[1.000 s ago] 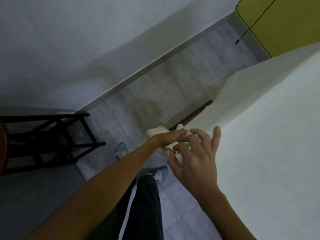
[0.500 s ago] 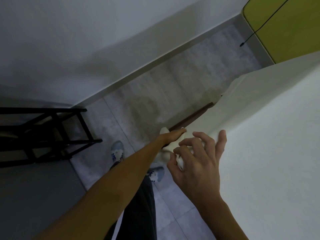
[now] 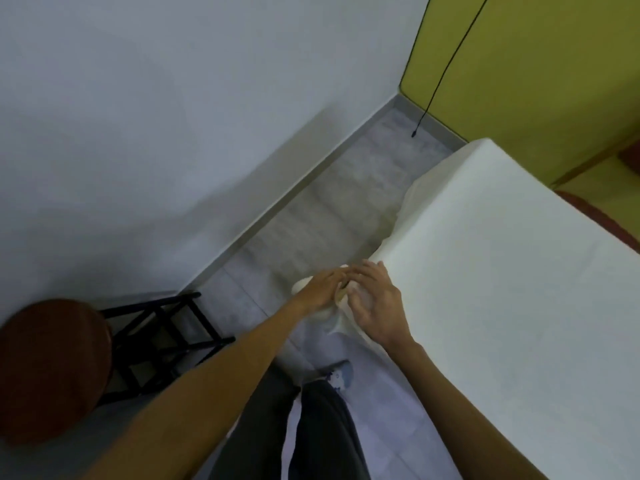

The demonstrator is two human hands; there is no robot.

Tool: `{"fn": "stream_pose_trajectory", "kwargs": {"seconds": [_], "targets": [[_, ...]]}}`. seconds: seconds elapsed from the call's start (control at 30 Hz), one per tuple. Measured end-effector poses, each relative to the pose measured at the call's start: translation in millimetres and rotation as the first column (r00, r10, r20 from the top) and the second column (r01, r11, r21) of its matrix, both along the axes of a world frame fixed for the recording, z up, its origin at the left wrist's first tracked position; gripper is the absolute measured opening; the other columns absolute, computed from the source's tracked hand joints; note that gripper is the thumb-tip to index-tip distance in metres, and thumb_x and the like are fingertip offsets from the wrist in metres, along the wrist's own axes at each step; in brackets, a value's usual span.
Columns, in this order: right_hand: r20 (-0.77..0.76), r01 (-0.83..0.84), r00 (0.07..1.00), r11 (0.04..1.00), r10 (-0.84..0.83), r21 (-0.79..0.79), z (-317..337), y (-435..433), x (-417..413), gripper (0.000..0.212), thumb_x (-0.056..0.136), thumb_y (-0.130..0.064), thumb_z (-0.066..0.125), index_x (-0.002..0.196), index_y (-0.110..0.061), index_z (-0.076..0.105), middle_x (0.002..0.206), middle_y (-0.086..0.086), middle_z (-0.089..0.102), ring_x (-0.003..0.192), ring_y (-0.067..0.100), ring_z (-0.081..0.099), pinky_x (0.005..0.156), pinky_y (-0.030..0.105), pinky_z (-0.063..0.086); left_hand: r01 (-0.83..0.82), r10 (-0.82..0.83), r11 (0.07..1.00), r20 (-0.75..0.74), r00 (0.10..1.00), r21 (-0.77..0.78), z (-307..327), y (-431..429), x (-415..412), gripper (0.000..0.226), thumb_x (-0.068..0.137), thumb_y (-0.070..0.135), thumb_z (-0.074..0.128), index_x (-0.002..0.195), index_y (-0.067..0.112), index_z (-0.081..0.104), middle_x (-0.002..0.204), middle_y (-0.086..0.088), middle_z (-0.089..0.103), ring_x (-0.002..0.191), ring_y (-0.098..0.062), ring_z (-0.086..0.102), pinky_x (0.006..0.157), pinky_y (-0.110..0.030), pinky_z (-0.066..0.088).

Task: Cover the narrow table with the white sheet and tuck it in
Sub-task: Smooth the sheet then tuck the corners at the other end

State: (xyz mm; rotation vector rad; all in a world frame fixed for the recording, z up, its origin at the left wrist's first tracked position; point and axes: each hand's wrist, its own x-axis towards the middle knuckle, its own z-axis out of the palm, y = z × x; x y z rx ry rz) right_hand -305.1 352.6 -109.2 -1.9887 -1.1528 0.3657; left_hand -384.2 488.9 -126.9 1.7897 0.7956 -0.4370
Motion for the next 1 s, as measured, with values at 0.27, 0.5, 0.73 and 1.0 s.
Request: {"fn": "stream_pose_trajectory", "kwargs": {"seconds": [0.27,0.5,0.73,1.0], "targets": [[0.131,0.361,0.932,0.823,-0.339,-0.438,-8,-36,-20,0.062,0.104,-0.034,0.02,0.15,0.004,0.035,0.159,0.02,0.031,0.149,0.037,0.026,0.124,0.049,0.011,0.338,-0.325,0.92,-0.099,0.941,0.196,55,-19,10,0.051,0.099,0.039,0.034,0.147,0.021,0.027,0.154,-0.007,0.032,0.142,-0.028,0.032,0.113,-0.049,0.031],[0.199,0.512,0.853,0.701,-0.482,-0.497,-8,-41,-42,0.064,0.106,-0.04,0.021,0.151,0.003,0.03,0.16,0.021,0.029,0.149,0.037,0.025,0.123,0.045,0.001,0.667,-0.718,0.567,-0.108,0.688,0.483,77,0,26,0.082,0.099,0.033,0.041,0.152,0.005,-0.015,0.161,-0.011,-0.018,0.149,-0.023,-0.012,0.123,-0.041,-0.001],[0.29,0.663,0.735,0.561,-0.613,-0.496,-7,-14,-24,0.056,0.103,-0.031,0.028,0.146,0.003,0.04,0.155,0.02,0.037,0.15,0.03,0.019,0.121,0.039,0.005,0.73,-0.967,0.04,-0.159,0.201,0.682,70,44,90,0.074,0.095,0.05,0.035,0.154,0.009,0.019,0.163,-0.015,0.002,0.15,-0.029,-0.003,0.121,-0.048,-0.002],[0.367,0.838,0.464,0.266,-0.806,-0.476,-13,63,-17,0.052,0.092,-0.015,0.032,0.137,0.003,0.053,0.147,0.018,0.049,0.153,0.027,0.009,0.119,0.039,0.006,0.478,-0.894,-0.436,-0.303,-0.331,0.763,59,82,180,0.054,0.098,0.039,0.023,0.14,0.01,0.04,0.149,-0.016,0.041,0.141,-0.041,0.029,0.114,-0.055,0.029]]}}
